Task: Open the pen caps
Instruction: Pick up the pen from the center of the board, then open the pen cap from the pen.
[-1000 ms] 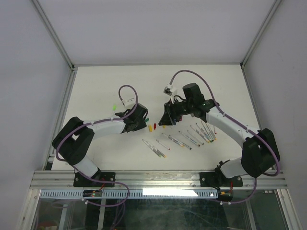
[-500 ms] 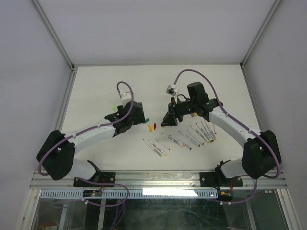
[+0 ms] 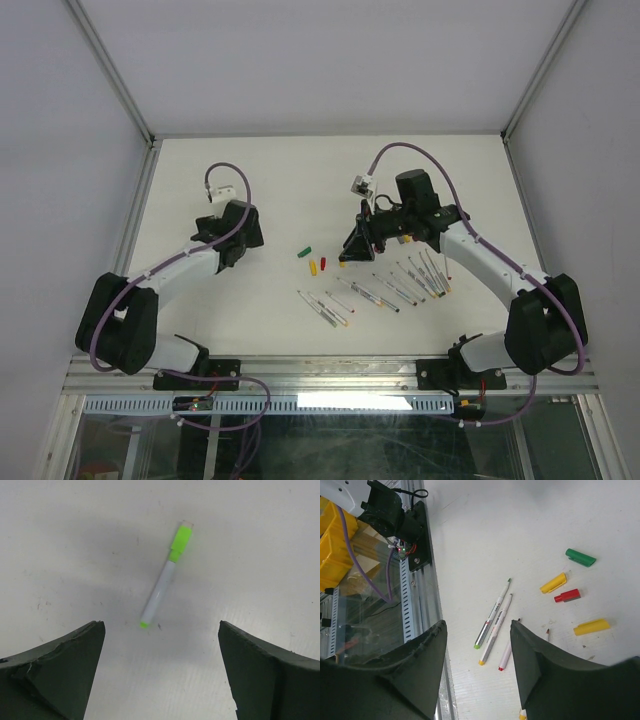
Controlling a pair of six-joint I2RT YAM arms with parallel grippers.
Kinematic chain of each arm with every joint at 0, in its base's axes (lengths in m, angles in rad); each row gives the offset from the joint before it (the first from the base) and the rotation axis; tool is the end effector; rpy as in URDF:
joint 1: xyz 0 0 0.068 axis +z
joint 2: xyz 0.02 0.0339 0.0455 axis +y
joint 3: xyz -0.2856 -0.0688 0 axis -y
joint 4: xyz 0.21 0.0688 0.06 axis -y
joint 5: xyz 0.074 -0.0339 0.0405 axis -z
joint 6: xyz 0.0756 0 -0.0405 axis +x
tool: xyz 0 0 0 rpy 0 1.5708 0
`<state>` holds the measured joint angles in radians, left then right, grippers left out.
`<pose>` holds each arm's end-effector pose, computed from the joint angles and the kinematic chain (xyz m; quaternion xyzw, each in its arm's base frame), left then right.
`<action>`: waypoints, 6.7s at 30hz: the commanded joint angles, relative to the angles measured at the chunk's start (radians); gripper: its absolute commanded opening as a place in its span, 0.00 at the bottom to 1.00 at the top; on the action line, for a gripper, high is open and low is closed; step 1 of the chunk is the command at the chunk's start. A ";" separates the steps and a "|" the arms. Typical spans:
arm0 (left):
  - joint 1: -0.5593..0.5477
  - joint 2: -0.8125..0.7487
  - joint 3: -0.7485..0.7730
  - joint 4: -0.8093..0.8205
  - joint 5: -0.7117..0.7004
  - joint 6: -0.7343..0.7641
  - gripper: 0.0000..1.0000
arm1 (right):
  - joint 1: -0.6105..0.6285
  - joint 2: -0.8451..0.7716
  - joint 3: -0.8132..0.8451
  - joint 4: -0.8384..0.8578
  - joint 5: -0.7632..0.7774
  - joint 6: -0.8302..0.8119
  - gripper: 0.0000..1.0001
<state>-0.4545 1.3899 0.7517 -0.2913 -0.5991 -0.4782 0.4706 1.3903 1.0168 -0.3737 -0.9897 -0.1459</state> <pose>0.2475 -0.0735 0.2082 -0.1037 0.9056 0.1147 0.3949 0.2128 0.1791 0.2952 -0.4258 0.7108 0.4864 0.2773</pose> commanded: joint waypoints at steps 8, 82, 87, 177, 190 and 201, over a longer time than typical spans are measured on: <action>0.170 0.095 0.034 0.063 0.209 0.087 0.99 | -0.016 -0.016 0.005 -0.002 -0.030 -0.036 0.56; -0.209 -0.130 -0.390 1.133 0.705 -0.464 0.00 | 0.038 0.120 -0.410 1.091 0.040 0.767 0.87; -0.292 -0.055 -0.369 1.226 0.619 -0.474 0.00 | 0.041 0.115 -0.404 1.053 0.065 0.772 0.82; -0.142 -0.131 -0.571 1.800 0.903 -0.490 0.99 | -0.006 0.145 -0.113 0.458 -0.378 0.328 0.00; -0.142 -0.115 -0.552 1.799 0.908 -0.487 0.97 | -0.006 0.142 -0.113 0.457 -0.387 0.327 0.00; -0.145 -0.046 -0.515 1.835 0.929 -0.513 0.97 | -0.006 0.147 -0.111 0.456 -0.400 0.326 0.00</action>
<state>-0.6067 1.3159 0.1898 1.4014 0.3000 -0.9695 0.4686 1.5349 0.8604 0.0647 -1.3521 0.1993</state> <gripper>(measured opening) 0.970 0.068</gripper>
